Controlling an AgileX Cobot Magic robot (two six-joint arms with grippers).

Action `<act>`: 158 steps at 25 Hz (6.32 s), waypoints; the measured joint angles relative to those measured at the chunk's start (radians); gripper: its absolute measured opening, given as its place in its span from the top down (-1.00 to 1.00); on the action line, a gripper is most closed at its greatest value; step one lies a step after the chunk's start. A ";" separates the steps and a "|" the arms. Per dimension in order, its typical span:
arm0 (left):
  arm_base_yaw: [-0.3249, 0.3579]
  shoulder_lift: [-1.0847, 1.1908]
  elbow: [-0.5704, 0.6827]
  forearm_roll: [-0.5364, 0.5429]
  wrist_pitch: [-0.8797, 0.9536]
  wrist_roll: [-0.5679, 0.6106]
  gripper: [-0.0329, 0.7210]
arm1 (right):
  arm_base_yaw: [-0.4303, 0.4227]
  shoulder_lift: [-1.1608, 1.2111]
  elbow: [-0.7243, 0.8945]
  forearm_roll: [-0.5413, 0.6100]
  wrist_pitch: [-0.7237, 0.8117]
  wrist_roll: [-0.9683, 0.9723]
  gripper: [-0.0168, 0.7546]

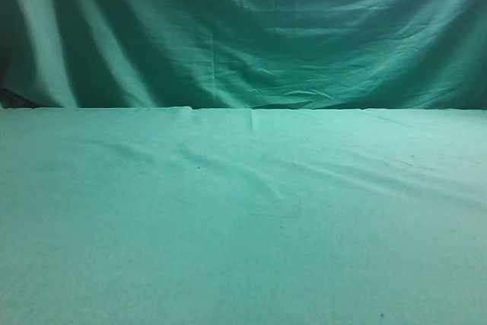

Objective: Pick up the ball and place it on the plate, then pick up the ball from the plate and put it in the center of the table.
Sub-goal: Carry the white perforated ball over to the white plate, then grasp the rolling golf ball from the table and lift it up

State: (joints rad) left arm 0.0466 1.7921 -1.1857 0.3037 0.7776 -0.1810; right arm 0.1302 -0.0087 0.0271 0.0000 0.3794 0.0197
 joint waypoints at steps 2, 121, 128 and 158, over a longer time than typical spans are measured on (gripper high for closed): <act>0.000 0.012 -0.009 0.000 -0.006 0.000 0.12 | 0.000 0.000 0.000 0.000 0.000 0.000 0.83; -0.285 -1.467 0.769 -0.418 -0.259 0.403 0.91 | 0.689 1.590 -0.999 0.308 0.124 -0.537 -0.13; -0.285 -1.467 0.769 -0.418 -0.261 0.403 0.91 | 0.687 1.739 -1.101 0.280 0.126 -0.352 -0.70; -0.285 -1.467 0.769 -0.421 -0.261 0.403 0.91 | 0.617 1.907 -1.332 0.165 0.300 -0.300 0.13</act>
State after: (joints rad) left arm -0.2388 0.3254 -0.4163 -0.1177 0.5170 0.2219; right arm 0.7477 1.8979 -1.3049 0.1653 0.6796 -0.2803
